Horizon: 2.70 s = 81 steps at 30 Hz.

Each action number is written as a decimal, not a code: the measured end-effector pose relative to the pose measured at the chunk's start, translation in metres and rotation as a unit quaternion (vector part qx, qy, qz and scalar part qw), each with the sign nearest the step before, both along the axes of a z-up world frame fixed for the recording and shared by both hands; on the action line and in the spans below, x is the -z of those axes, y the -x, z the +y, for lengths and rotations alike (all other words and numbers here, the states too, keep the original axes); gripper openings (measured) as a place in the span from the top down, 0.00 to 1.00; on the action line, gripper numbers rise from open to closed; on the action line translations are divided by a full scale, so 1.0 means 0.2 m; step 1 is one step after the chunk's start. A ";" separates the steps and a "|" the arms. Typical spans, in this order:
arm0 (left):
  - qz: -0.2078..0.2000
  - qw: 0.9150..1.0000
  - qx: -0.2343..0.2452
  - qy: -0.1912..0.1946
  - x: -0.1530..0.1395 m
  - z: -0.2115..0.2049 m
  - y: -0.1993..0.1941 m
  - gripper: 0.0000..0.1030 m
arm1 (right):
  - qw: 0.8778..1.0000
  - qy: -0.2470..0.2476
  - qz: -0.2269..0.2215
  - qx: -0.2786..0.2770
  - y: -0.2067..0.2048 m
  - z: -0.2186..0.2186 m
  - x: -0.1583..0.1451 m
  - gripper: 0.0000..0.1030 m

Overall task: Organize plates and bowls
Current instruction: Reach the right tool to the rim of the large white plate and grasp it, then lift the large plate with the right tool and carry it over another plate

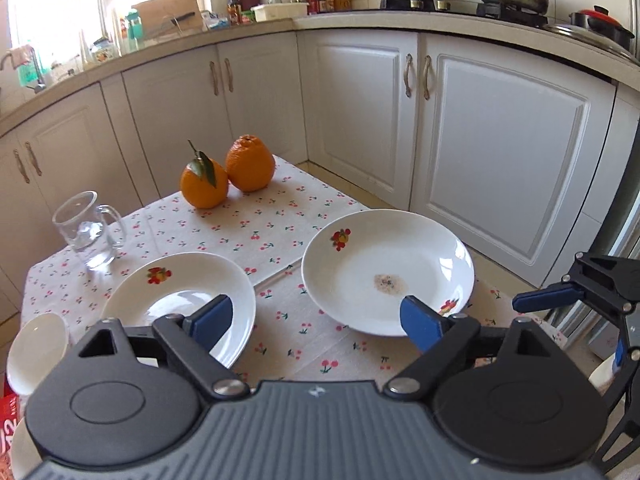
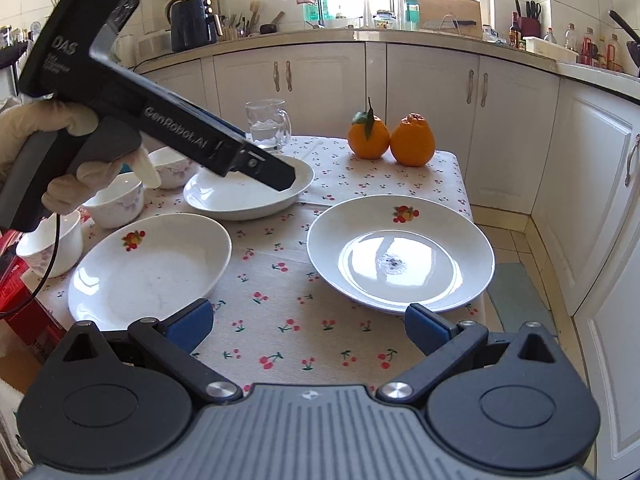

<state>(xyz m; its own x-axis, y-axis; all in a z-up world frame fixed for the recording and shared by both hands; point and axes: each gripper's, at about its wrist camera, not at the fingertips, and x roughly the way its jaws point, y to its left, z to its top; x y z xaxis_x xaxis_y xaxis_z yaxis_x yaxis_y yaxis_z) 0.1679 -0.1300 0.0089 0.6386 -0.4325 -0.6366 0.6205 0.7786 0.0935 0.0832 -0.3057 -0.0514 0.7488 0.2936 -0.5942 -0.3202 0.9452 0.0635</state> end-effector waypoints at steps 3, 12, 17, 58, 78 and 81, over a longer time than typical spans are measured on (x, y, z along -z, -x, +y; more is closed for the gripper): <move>-0.028 0.999 -0.021 0.002 0.01 0.10 0.16 0.09 | 1.000 -0.007 0.001 -0.010 0.04 0.05 -0.01 0.00; -0.037 0.996 -0.079 0.002 0.19 0.36 0.52 0.08 | 0.999 -0.019 0.017 -0.028 0.10 0.17 0.00 0.00; -0.012 0.994 -0.112 0.007 0.28 0.49 0.61 0.08 | 0.998 -0.032 0.034 -0.036 0.09 0.20 0.03 0.00; 0.047 0.992 -0.114 0.015 0.49 0.56 0.50 0.09 | 0.959 -0.045 0.192 -0.203 -0.70 0.54 0.18 0.19; 0.045 0.994 -0.103 0.010 0.49 0.54 0.49 0.10 | 0.942 -0.024 0.211 -0.259 -0.88 0.63 0.17 0.30; 0.047 0.994 -0.102 0.011 0.49 0.54 0.49 0.10 | 0.940 -0.028 0.215 -0.262 -0.90 0.63 0.17 0.31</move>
